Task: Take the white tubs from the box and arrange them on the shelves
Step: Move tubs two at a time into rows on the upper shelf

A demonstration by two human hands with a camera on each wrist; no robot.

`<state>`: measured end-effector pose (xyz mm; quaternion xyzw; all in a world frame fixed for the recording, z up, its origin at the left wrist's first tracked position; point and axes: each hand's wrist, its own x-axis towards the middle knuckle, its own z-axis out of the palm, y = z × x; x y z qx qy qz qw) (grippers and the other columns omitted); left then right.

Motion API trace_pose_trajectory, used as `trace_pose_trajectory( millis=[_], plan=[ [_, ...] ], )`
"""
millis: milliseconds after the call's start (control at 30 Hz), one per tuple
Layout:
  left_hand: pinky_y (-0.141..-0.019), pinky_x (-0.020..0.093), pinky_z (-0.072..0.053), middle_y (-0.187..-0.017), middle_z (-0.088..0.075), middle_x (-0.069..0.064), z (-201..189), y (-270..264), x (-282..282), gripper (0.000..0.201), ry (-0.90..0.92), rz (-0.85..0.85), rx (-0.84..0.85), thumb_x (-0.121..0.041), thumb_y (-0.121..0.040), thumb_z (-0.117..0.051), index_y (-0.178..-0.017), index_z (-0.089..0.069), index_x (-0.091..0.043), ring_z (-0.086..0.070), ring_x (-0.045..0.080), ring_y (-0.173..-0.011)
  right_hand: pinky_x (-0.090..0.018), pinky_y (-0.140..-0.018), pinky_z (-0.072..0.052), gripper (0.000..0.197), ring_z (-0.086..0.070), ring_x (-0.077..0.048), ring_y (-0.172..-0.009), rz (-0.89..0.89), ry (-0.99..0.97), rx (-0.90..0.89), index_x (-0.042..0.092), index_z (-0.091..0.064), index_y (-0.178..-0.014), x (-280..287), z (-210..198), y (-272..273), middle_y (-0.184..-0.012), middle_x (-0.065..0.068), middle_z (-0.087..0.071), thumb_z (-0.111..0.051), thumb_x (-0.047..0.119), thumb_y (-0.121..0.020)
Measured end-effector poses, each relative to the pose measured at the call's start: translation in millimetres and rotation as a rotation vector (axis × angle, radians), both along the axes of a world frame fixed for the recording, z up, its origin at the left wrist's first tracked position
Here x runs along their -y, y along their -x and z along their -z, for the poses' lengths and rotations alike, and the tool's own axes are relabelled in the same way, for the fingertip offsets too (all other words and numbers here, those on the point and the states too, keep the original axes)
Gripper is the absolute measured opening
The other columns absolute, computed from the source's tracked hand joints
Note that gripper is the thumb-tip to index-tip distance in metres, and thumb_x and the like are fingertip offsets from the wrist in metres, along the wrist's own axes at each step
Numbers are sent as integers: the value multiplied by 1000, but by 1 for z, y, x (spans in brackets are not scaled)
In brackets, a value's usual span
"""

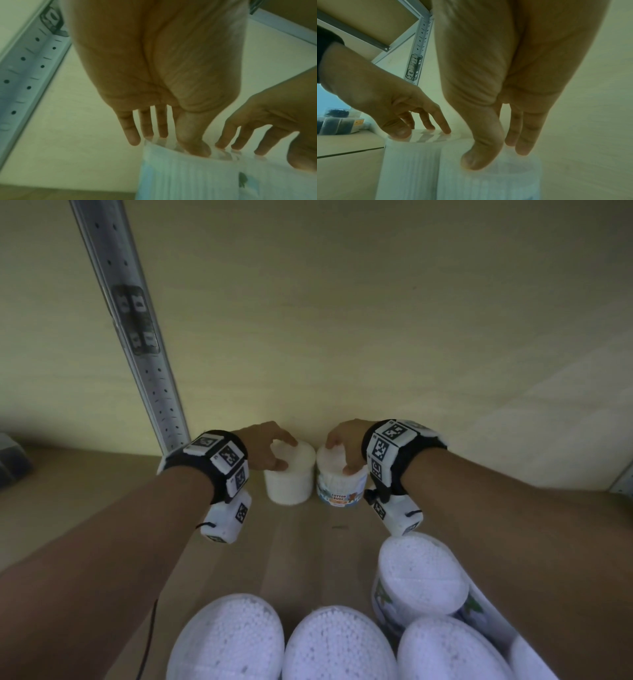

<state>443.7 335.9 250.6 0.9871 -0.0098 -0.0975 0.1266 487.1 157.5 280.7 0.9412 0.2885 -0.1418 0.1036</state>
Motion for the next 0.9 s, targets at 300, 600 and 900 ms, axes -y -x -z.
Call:
trace_pose_trajectory(
  millis=[300,600,900],
  plan=[
    [-90,41,-47,-122,-48,9,12,1,11,69,-174,-132,113,-70,-80,-50,-121,-45,-15,-52,27,-100,-28,-107,-34,68,-37,-25,-139,-11,3,0,7,-30,-148,1,-2,3,-155,-8,-30,-64,18,-91],
    [-108,36,-36,-144,-36,2,9,3,9,49,78,-91,82,-43,-92,-53,-136,-45,-23,-38,22,-133,-27,-106,-33,63,-37,-24,-139,-2,-5,4,7,-30,-149,2,-1,1,-155,-8,-29,-59,17,-94],
    [-93,32,-38,-126,-44,5,12,5,7,54,2,-65,153,-53,-84,-60,-127,-52,-22,-45,24,-116,-29,-106,-34,66,-37,-26,-138,12,-50,-5,8,-31,-148,2,2,-1,-155,-8,-29,-63,15,-91]
  ],
)
